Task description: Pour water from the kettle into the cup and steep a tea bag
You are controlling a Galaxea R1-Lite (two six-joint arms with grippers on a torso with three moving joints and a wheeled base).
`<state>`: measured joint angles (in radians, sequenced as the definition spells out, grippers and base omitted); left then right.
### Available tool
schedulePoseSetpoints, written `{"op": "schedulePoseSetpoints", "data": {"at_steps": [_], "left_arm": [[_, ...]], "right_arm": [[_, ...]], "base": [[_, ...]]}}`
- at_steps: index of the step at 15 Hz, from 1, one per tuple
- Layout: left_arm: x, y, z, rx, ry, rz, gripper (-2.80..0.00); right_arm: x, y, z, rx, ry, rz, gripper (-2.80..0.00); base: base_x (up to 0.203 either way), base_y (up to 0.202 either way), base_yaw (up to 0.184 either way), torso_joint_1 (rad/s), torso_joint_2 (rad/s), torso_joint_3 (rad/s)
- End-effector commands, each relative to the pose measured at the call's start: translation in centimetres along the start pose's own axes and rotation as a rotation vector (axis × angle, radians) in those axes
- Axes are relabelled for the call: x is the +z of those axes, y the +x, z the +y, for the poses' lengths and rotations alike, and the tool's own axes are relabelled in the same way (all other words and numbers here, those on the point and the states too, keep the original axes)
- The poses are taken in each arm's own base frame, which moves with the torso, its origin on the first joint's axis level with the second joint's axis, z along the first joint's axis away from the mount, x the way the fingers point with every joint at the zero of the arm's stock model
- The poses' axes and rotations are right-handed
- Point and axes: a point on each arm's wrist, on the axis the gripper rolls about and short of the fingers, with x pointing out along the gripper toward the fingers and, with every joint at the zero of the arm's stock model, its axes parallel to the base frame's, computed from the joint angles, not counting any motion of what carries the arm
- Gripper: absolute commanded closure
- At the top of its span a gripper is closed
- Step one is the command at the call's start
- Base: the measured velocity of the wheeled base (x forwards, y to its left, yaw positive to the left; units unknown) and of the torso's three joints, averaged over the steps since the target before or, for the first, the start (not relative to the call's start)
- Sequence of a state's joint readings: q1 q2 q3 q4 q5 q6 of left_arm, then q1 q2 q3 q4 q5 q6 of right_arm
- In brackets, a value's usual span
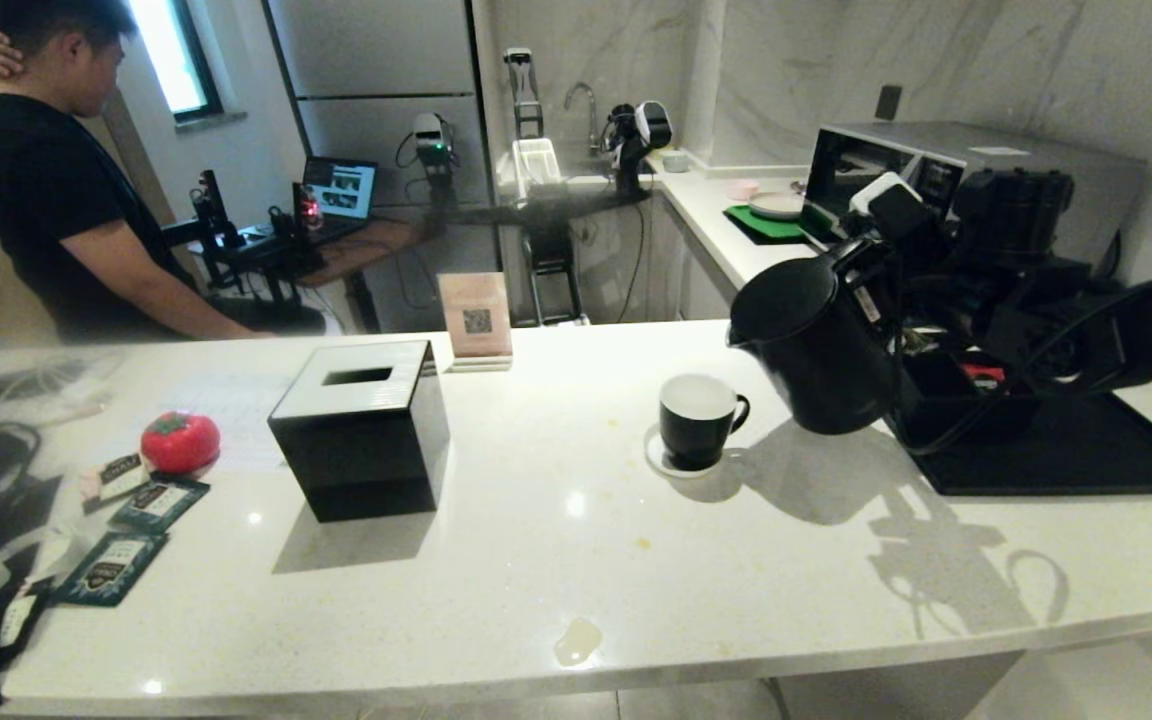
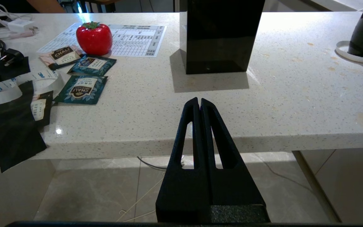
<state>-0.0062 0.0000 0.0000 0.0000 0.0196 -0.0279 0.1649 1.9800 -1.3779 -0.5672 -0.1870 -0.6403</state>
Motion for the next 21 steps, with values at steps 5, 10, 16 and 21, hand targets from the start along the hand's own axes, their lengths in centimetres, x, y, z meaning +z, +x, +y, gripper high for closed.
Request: {"op": "schedulePoseSetpoints", "data": {"at_steps": [5,10,16,21], "left_arm": [[0.0,0.01,0.0,0.0,-0.001,0.002,0.0],[0.0,0.01,0.0,0.0,-0.001,0.002,0.0],[0.0,0.01,0.0,0.001,-0.001,0.001,0.0],[0.0,0.01,0.0,0.0,-0.001,0.002,0.0]], "right_arm": [[0.38,-0.03,0.63,0.013,-0.035,-0.016,0.0],[0.52,0.38,0.92,0.017,-0.098,-0.086,0.0],[0.8,0.35,0.83,0.03,-0.146,-0.136,0.0],[1.02,0.27,0.96,0.036,-0.178,-0.172,0.0]], "base": [[0.0,0.0,0.0,0.0,0.0,0.0],[0.0,0.0,0.0,0.0,0.0,0.0],[0.0,0.0,0.0,0.0,0.0,0.0],[0.0,0.0,0.0,0.0,0.0,0.0]]}}
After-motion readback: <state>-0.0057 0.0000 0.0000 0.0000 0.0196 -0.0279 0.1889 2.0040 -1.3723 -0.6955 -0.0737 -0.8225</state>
